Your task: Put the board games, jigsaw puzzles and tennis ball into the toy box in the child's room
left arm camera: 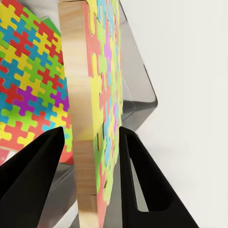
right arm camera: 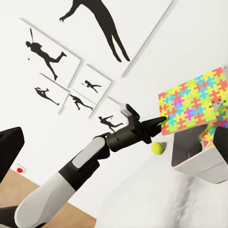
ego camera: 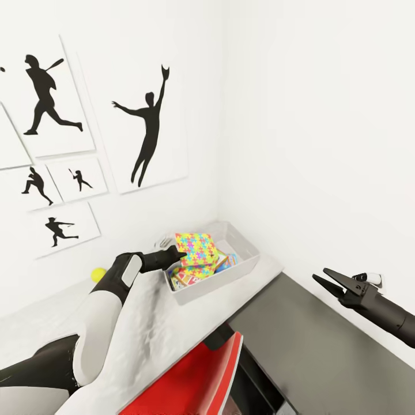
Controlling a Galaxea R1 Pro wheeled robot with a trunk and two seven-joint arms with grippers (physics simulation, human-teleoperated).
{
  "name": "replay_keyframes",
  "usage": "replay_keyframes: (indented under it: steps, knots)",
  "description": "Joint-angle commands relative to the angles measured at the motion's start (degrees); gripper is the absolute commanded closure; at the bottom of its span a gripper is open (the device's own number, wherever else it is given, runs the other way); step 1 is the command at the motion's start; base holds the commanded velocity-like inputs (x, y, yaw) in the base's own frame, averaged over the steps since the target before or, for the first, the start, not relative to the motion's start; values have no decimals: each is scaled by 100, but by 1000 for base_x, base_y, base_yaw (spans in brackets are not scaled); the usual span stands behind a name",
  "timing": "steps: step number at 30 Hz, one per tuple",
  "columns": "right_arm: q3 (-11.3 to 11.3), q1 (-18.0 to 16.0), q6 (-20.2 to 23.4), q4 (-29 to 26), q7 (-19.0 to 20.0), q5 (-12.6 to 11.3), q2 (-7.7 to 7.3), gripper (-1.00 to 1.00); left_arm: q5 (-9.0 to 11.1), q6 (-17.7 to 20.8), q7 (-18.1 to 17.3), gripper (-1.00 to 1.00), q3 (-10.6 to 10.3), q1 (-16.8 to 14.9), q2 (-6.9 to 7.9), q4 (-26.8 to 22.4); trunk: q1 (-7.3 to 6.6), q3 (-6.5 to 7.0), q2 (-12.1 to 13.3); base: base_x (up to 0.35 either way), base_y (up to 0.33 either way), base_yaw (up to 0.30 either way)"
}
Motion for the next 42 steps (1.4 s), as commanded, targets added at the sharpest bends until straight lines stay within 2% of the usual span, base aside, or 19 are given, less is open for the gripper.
replay_keyframes:
  steps: [1, 42]
  knots:
    - [-4, -6, 27, 1, 12, -3, -1, -100, -6, 35, -20, 100, 43, -7, -7, -1, 3, -22, -13, 0, 0, 0]
    - [-4, -5, -29, 67, 5, 45, 30, -100, -7, 21, -70, 100, 45, -25, -1, -145, 3, -409, -13, 0, 0, 0]
